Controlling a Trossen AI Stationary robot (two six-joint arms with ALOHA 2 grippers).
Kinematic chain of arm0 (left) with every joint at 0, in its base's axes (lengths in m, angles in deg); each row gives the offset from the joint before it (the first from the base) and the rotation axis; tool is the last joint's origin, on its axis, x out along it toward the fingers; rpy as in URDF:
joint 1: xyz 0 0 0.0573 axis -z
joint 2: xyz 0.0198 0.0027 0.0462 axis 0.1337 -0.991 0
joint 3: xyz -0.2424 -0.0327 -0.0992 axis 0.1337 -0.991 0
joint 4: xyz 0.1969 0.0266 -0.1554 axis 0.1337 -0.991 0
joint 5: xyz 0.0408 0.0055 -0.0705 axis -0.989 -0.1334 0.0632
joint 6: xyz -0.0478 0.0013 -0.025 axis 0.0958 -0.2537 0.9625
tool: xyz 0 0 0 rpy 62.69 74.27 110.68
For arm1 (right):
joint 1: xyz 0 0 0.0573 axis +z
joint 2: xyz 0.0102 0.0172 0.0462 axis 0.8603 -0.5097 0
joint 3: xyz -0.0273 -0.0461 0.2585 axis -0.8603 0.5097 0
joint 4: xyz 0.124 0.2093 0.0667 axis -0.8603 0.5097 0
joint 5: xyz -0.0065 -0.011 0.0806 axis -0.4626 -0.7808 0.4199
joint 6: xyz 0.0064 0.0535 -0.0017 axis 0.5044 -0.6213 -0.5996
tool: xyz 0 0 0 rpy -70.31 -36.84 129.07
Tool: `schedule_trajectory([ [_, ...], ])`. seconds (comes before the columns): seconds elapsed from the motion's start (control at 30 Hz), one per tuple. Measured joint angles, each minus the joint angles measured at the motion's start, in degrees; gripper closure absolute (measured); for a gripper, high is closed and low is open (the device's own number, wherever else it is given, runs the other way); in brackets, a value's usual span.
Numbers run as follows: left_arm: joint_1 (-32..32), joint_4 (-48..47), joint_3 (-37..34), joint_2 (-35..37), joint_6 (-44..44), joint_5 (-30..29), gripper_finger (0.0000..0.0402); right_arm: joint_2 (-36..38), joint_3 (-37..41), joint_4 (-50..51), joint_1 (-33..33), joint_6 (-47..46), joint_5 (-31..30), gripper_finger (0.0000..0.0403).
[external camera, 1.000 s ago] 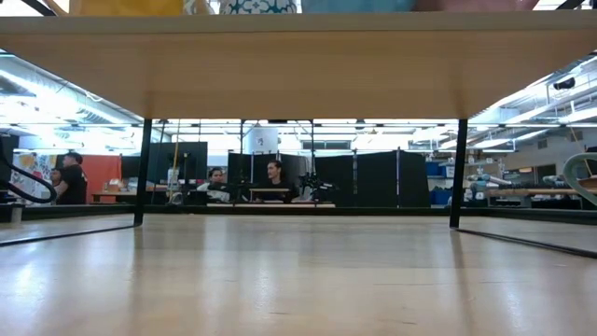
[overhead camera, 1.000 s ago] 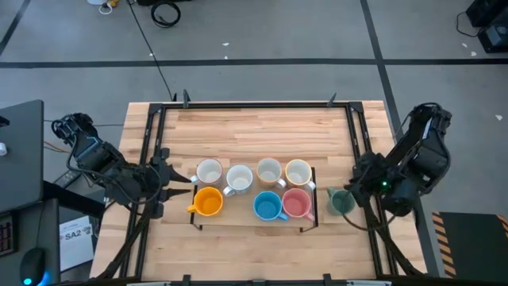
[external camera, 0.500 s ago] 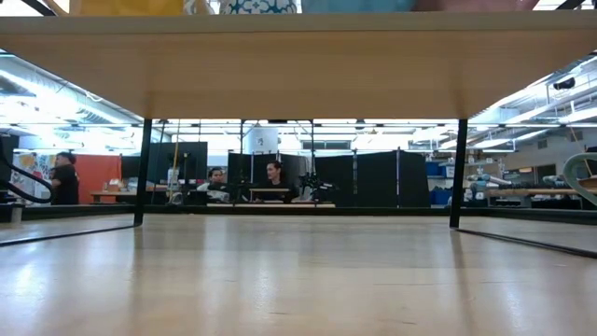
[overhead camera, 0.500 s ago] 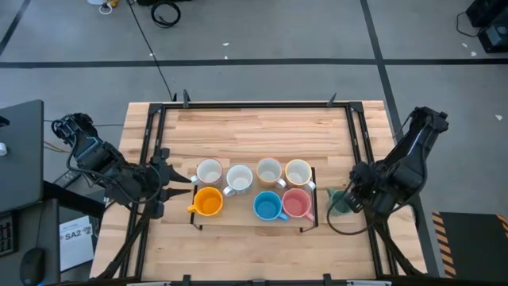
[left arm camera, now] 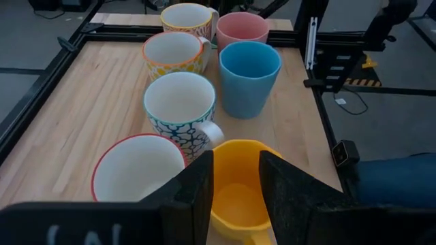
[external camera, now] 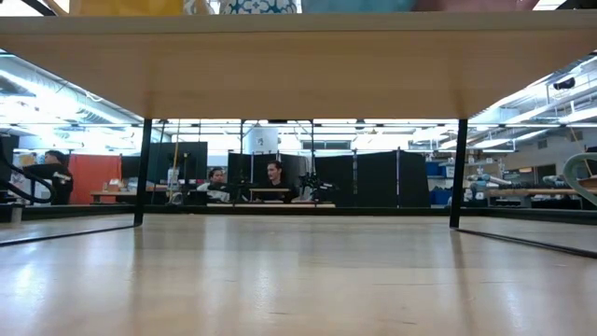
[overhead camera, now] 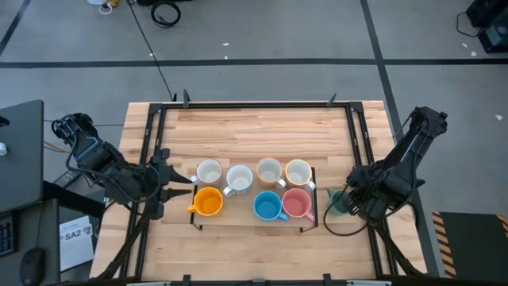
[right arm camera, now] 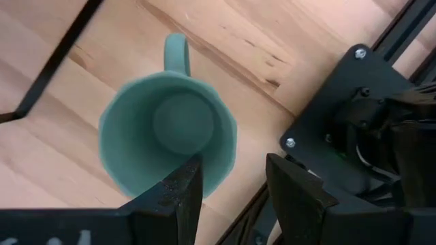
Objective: Place coffee mugs
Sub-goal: Put the green mug on the shelf
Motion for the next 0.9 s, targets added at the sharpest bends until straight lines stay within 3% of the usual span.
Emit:
schedule_trajectory([
  [0.6,0.00,-0.04,0.00,0.00,0.00,0.01,0.0278,0.00,8.46,-9.27,0.00,0.00,0.54,0.0237],
  [0.9,0.00,-0.08,0.00,0.00,0.00,0.02,0.0278,-0.24,12.63,-15.00,0.00,0.02,4.91,0.0237],
])
